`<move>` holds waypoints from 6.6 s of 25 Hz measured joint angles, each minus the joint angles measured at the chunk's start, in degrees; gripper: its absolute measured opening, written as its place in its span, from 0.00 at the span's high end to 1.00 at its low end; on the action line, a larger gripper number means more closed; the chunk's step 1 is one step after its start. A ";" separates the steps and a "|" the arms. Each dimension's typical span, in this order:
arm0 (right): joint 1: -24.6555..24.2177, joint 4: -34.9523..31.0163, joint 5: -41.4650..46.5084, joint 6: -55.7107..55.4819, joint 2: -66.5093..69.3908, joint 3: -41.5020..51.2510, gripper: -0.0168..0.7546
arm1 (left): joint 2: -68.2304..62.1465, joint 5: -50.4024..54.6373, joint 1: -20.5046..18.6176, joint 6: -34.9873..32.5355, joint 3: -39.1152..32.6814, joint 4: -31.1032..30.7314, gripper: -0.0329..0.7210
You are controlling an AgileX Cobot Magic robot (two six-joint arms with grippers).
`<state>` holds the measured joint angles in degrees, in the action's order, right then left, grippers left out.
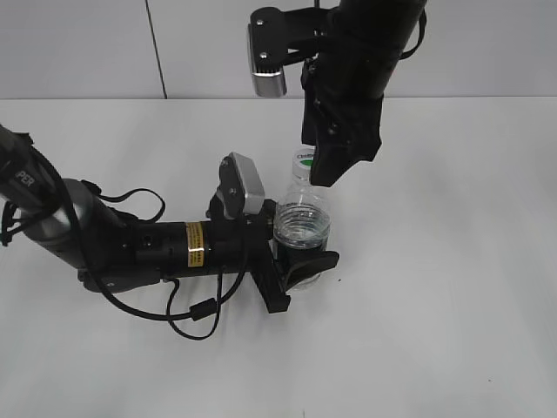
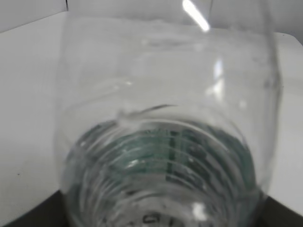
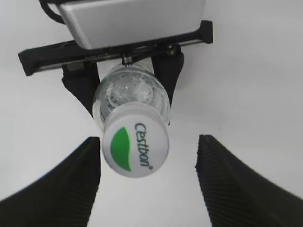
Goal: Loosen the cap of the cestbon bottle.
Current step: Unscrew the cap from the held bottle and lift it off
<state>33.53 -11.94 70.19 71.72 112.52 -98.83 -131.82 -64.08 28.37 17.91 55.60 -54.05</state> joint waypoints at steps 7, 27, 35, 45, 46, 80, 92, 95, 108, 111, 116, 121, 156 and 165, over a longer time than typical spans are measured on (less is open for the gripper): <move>0.00 -3.50 -0.11 -11.24 -0.04 -1.68 0.33 | 0.00 0.00 0.00 -0.14 0.00 -0.06 0.42; 0.00 -2.12 -0.14 -79.00 0.52 -3.72 0.33 | 0.00 0.00 -0.07 -0.19 0.00 -0.12 0.42; 0.00 -4.31 -0.18 -80.12 0.32 0.01 0.33 | 0.00 0.00 -0.07 -0.19 0.00 -0.12 0.42; 0.00 -3.97 -0.18 -80.12 -1.02 0.12 0.37 | 0.00 0.00 -0.07 -0.19 0.00 -0.12 0.42; 0.00 -3.97 -0.18 -80.12 -1.02 0.12 0.37 | 0.00 0.00 -0.07 -0.19 0.00 -0.12 0.42; 0.00 -2.90 -0.25 -51.42 -1.19 1.84 0.59 | 0.00 0.05 -0.07 -0.25 0.00 -0.07 0.42; 0.00 -2.77 -0.25 -18.55 -1.36 1.84 0.59 | 0.00 0.05 -0.07 -0.56 0.00 -0.23 0.42; 0.00 -2.72 -0.25 -13.51 -1.36 1.84 0.59 | 0.00 0.05 -0.07 -0.62 0.00 -0.23 0.42; 0.00 -3.15 -0.95 1.29 -1.36 1.84 0.59 | 0.00 0.11 -0.07 -0.45 0.00 -0.30 0.42; 0.00 -3.52 -0.99 1.29 -1.36 1.84 0.59 | 0.00 0.11 -0.07 -0.45 0.00 -0.24 0.42; 0.00 -3.59 -1.06 1.29 -1.36 1.84 0.59 | 0.00 0.11 -0.07 -0.45 0.00 -0.24 0.42; 0.00 -3.59 -1.06 0.25 -1.31 1.84 0.57 | 0.00 0.11 -0.07 -0.45 0.00 -0.19 0.42; 0.00 -4.41 -0.56 -65.87 -4.73 0.75 0.32 | 0.01 0.25 -0.07 -0.45 0.00 -0.02 0.42; 0.00 -4.18 -0.56 -82.11 -4.73 0.75 0.32 | 0.01 0.25 -0.07 -0.45 0.00 -0.02 0.42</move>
<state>33.53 -16.11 69.63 -10.39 107.79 -98.08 -131.80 -63.82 28.30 17.47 55.60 -54.07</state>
